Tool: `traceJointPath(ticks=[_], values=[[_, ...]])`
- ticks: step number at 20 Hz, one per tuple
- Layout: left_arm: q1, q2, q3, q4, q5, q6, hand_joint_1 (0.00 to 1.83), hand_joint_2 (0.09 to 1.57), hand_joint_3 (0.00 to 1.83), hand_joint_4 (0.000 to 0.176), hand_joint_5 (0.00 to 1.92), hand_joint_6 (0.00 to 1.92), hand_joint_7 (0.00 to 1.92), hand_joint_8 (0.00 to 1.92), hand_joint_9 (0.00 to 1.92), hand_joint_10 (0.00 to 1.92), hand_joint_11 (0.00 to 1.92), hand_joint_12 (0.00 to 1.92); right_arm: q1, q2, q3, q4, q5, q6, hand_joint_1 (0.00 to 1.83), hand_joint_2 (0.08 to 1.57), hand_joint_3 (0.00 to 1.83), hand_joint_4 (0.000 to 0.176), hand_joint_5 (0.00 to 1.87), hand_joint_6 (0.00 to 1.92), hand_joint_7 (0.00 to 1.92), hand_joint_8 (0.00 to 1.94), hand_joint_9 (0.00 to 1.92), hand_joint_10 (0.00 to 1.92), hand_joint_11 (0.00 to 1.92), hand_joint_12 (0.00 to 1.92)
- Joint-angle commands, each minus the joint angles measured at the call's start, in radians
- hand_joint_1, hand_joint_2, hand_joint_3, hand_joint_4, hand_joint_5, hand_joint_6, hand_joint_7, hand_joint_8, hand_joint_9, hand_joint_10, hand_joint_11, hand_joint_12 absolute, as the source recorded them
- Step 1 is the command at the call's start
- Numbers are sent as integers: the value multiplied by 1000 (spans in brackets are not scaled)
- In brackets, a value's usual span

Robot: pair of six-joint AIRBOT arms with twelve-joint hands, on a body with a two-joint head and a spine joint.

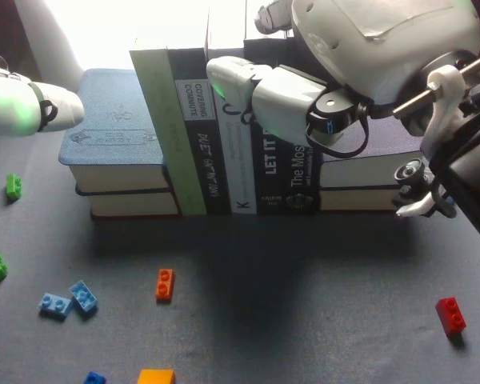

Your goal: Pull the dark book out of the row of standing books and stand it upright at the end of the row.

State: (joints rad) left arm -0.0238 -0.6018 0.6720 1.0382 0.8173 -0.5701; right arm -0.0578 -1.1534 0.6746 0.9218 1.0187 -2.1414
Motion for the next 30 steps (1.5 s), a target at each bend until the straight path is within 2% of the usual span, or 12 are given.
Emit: traceJointPath(ticks=[1,4,8,11,12,14,19,20,23,25,27,30], values=[[-15,17,-4,73,-20,-1,145,1219,0,51,195,7,198,1,229,4,0,757,4,9,-11,-87,77,3,0,1206,2,0,821,13,236,8,24,0,0,0],[-16,23,-8,80,-20,1,48,1244,8,48,169,1,181,0,213,1,0,753,-5,16,-42,-88,78,-4,19,1207,2,0,821,10,250,7,52,11,0,0],[-16,22,-6,95,-20,1,76,1247,4,45,177,2,183,0,220,2,0,766,-20,24,-63,-103,86,-6,16,1202,0,0,814,6,226,3,54,10,0,0],[-15,22,-6,98,-20,4,82,1239,0,52,183,3,190,2,222,2,0,770,-30,29,-72,-103,91,-15,6,1205,0,0,832,13,242,8,53,8,0,0],[-15,22,-5,98,-20,6,111,1237,0,46,200,7,201,3,231,4,0,809,-37,33,-81,-103,92,-19,6,1207,2,0,833,13,238,6,52,7,0,0],[-13,22,-5,98,-20,8,110,1230,0,56,200,3,199,1,229,1,0,769,-40,35,-84,-103,91,-20,10,1206,1,0,829,10,235,3,46,3,0,0],[-12,22,-2,98,-20,8,105,1230,0,52,189,1,204,1,236,2,0,795,-34,37,-87,-104,91,-21,0,1206,0,0,806,0,219,6,55,6,0,0],[-12,22,-1,98,-19,8,105,1232,0,55,185,0,206,1,237,2,0,770,-41,37,-90,-104,91,-23,4,1202,0,0,815,5,239,12,63,9,0,0],[-12,22,0,98,-19,8,67,1237,2,50,181,0,197,0,236,0,0,810,-63,41,-101,-104,90,-28,9,1203,0,0,845,15,253,11,64,7,0,0],[-12,22,1,98,-19,8,83,1235,0,59,174,0,192,0,218,0,0,778,-83,57,-138,-104,90,-37,7,1206,1,0,833,9,266,13,72,9,0,0],[-12,22,1,98,-19,8,86,1239,1,50,192,5,207,4,227,4,0,791,-93,63,-154,-104,93,-43,16,1204,0,0,837,10,256,6,70,7,0,0],[-12,22,1,98,-19,8,90,1240,0,52,194,3,204,3,221,1,0,736,-129,69,-176,-104,106,-64,4,1204,0,0,836,8,265,8,72,7,0,0]])
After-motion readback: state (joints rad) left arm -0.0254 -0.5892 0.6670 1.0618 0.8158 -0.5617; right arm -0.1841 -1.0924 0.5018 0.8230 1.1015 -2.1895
